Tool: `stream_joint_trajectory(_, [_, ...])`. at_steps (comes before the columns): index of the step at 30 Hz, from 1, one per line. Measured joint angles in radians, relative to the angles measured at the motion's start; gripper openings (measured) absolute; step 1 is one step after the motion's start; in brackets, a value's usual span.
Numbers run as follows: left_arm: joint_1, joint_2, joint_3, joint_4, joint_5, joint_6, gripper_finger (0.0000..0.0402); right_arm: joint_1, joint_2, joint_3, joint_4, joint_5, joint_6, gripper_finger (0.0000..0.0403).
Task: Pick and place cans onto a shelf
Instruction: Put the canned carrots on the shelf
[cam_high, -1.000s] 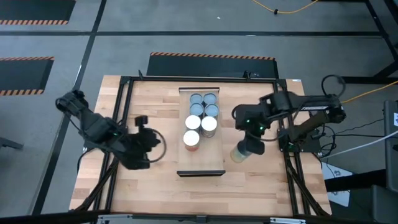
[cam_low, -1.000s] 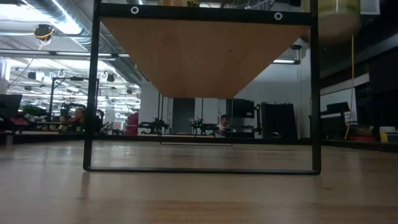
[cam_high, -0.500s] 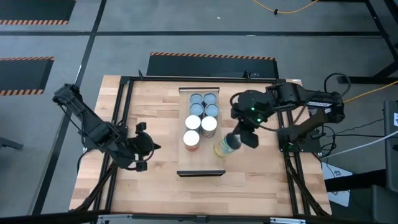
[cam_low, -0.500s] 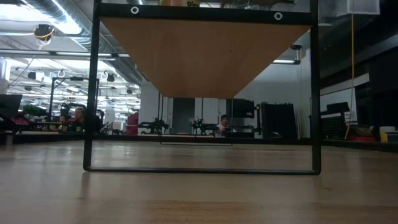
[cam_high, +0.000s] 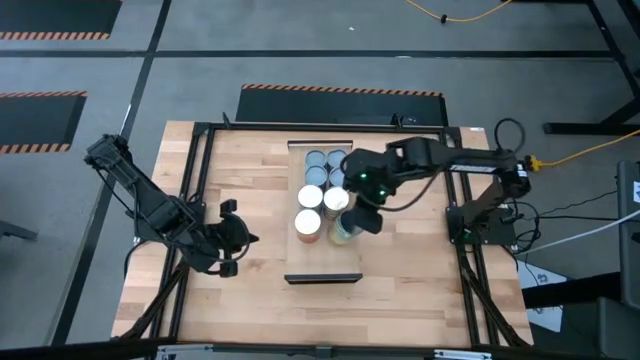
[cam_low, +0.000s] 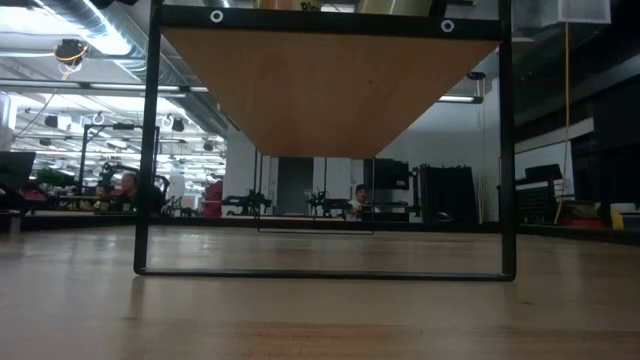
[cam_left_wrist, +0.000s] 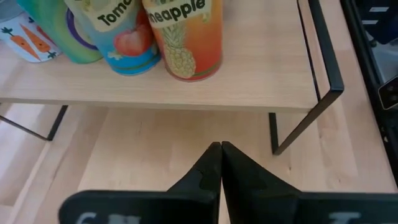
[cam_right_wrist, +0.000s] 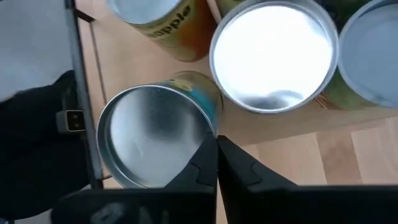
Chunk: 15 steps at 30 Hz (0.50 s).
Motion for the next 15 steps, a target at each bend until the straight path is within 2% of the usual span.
stream_joint_trajectory(15, [0.0, 0.0, -0.001, 0.0, 0.002, 0.001, 0.0002, -0.004, 0.045, 0.0, 0.012, -0.002, 0.0, 0.0025])
